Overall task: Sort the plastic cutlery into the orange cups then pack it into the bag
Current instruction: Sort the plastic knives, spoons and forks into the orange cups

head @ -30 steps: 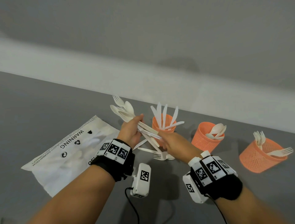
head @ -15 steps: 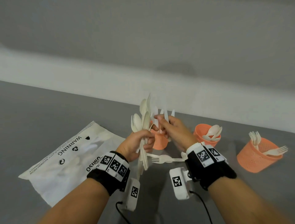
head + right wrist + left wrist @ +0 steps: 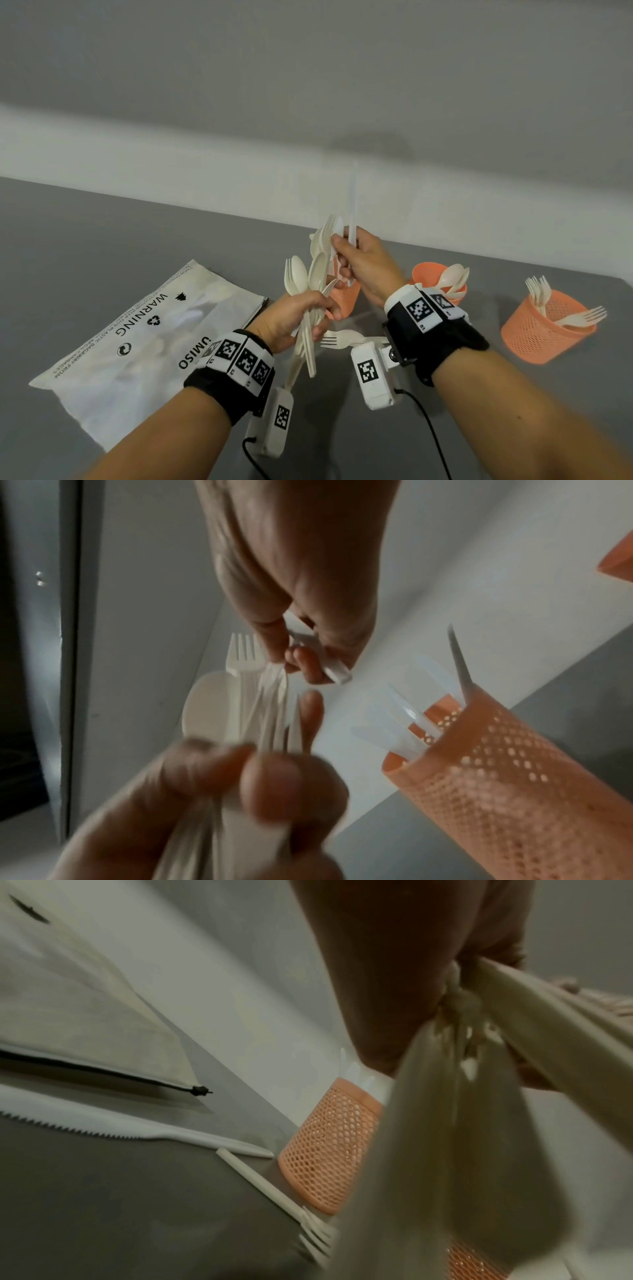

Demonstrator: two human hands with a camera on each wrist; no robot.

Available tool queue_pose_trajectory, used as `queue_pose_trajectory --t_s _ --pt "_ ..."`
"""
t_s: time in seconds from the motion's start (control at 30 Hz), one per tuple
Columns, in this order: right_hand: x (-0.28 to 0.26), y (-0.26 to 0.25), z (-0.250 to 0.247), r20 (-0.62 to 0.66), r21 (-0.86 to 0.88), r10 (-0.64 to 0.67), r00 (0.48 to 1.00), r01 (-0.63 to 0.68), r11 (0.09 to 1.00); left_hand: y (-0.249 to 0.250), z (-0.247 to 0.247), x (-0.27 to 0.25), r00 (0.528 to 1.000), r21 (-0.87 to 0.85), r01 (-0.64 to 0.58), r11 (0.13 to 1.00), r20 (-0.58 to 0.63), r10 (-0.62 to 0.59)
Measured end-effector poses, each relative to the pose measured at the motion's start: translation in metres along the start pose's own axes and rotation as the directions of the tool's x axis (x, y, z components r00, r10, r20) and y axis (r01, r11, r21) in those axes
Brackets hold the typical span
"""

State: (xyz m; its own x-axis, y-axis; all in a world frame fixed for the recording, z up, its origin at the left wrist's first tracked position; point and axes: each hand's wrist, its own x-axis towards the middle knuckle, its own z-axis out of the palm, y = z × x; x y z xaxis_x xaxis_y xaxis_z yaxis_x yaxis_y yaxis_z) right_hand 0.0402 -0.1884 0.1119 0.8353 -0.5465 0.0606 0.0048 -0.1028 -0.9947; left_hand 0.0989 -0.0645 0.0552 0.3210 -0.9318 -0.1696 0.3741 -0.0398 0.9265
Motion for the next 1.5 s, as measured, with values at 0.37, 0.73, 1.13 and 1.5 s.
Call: queue_pose_trajectory --t_s 0.37,0.73,1.13,1.5 --pt "0.038 -0.016 -0.038 -0.504 -0.062 -0.208 0.838 0.204 0.977 0.002 -0.030 -0.003 0.981 -0.122 -0.093 0.988 -0.184 0.069" --pt "0.047 0.019 -0.009 -0.261 -0.052 -0.139 0.955 0.129 0.990 0.010 -0.021 0.001 0.978 -0.148 -0.136 0.980 -0.179 0.108" --pt "0.008 0.023 -0.003 -0.163 -0.344 -0.349 0.923 0.278 0.897 0.010 -0.016 0.013 0.969 -0.233 -0.107 0.967 -0.242 0.049" --pt "-0.042 0.045 0.001 0.103 -0.226 0.066 0.993 -0.041 0.973 0.010 0.004 0.015 0.981 -0.336 -0.140 0.931 -0.175 0.084"
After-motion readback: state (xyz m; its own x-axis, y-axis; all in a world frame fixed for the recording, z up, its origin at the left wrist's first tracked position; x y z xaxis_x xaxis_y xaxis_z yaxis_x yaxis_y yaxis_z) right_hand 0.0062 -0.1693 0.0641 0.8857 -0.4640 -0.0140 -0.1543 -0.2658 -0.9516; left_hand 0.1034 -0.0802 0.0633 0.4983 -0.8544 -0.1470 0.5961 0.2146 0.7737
